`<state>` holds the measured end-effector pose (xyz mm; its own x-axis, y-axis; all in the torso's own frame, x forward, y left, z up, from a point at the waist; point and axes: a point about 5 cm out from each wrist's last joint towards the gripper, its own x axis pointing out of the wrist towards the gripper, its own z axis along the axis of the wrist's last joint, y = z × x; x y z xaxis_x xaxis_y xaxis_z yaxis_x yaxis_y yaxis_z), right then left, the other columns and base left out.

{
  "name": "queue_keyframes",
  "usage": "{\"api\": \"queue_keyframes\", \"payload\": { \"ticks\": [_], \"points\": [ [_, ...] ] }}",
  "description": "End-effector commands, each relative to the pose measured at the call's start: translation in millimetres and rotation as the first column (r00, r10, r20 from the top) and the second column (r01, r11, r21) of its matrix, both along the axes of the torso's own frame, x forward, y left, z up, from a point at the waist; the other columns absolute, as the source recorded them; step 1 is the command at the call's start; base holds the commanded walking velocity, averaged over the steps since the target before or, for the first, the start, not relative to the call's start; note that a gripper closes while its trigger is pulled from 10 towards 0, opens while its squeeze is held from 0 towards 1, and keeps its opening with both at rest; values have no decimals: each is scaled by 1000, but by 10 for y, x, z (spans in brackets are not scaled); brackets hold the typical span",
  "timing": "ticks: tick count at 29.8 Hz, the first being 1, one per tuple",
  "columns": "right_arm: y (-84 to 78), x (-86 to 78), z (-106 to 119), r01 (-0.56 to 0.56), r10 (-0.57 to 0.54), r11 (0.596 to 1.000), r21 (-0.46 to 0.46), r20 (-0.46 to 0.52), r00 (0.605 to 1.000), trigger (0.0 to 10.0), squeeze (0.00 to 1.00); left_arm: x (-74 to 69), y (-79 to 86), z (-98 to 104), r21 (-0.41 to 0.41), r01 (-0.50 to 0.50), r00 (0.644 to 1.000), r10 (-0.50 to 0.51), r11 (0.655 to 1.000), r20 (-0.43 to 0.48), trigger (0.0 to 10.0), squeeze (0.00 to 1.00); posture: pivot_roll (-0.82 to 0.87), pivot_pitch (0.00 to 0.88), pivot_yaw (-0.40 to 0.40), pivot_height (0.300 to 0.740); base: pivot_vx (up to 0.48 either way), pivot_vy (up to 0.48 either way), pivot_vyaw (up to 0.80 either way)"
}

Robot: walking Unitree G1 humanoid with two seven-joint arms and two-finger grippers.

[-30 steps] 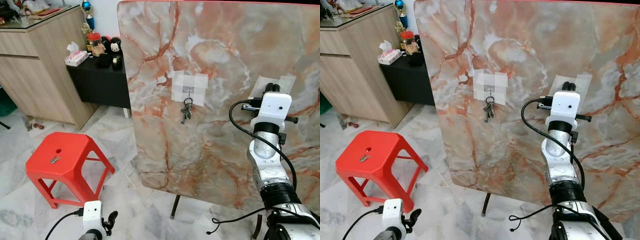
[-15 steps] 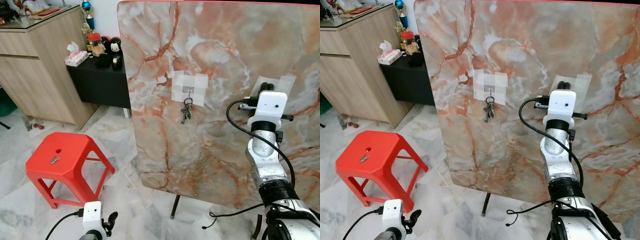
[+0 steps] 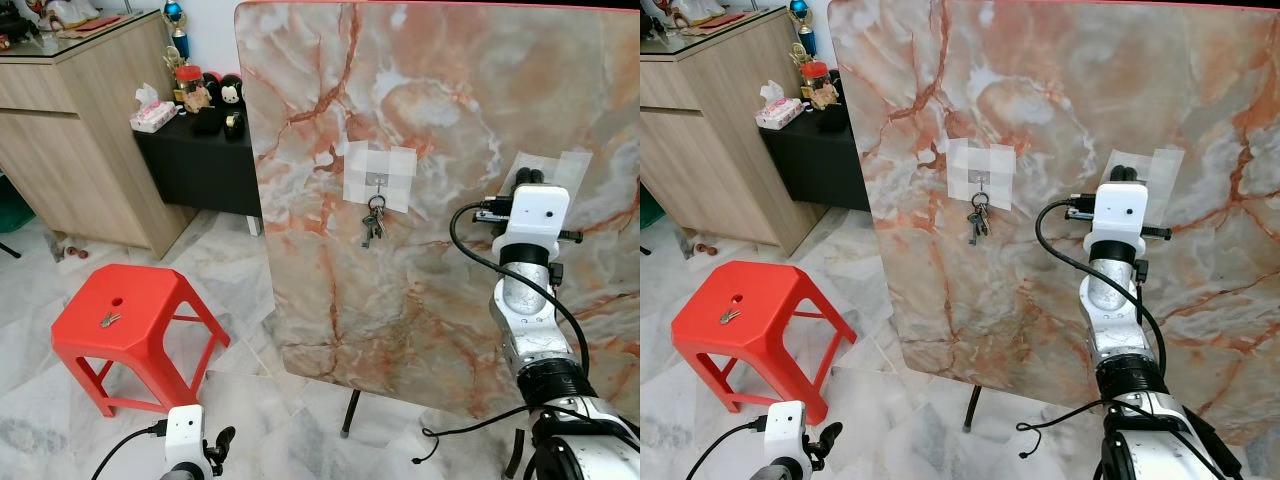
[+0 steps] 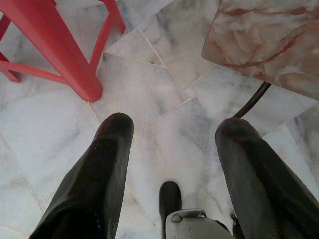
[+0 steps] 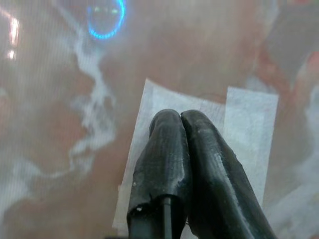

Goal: Hang keys on a hook

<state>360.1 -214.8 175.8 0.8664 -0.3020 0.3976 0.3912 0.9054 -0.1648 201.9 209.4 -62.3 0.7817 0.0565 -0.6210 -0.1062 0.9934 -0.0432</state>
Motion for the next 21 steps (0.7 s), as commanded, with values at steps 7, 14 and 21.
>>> {"api": "queue_keyframes", "payload": {
  "ticks": [7,14,21],
  "points": [
    [-23,-12,335,9,-10,1000,8,162,987,10000,0,-5,26,-4,8,-4,1000,4,1000,-13,10000,0,16,0,11,740,0,0,0],
    [-16,-29,324,12,-14,1000,13,162,987,10000,0,-9,21,-8,7,-3,1000,3,1000,-15,10000,0,16,0,10,740,0,0,0],
    [-23,-33,254,31,-33,999,17,120,992,10000,0,-11,22,-9,8,-4,1000,5,1000,-15,10000,0,16,0,10,740,0,0,0]
  ]
}}
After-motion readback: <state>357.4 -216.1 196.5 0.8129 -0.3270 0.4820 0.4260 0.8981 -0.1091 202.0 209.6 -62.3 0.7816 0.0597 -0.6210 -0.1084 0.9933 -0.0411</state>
